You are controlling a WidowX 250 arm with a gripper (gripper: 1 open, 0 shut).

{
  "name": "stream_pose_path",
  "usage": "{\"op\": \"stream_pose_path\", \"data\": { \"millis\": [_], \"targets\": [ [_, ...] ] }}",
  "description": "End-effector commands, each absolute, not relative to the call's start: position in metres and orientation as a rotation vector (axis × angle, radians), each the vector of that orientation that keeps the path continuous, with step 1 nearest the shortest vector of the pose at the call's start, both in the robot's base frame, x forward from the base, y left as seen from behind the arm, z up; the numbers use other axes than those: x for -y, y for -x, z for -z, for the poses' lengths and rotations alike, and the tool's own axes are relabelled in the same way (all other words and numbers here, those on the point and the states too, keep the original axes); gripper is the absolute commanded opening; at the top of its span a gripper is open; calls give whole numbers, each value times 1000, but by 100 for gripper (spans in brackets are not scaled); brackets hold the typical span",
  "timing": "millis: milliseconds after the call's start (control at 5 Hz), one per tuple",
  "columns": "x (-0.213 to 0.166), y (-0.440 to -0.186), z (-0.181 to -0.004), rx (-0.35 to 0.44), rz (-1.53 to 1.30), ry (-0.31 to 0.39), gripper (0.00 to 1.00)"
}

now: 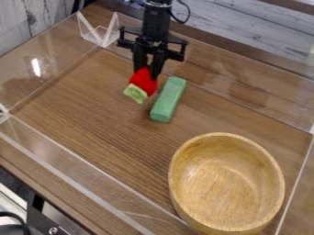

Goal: Move the red object to the right side of the table

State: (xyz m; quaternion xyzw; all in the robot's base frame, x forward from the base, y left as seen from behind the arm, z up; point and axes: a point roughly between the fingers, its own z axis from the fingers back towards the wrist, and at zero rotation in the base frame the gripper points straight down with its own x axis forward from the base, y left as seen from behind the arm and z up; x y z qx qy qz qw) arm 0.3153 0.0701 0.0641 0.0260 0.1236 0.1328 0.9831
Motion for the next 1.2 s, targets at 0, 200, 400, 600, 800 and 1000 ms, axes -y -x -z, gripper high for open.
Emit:
{"op": "stream_pose_path", "data": {
  "millis": [0, 200, 400, 600, 800, 1000],
  "targets": [
    [-81, -314, -90, -162, -198, -67, 0],
    [-74, -307, -75, -178, -179, -69, 0],
    [-65, -300, -58, -186, -154, -71, 0],
    [-63, -291, -53, -192, -86, -77, 0],
    [-61, -283, -47, -197, -20, -84, 0],
    [-59, -275, -43, -202, 40, -87, 0]
  ]
}}
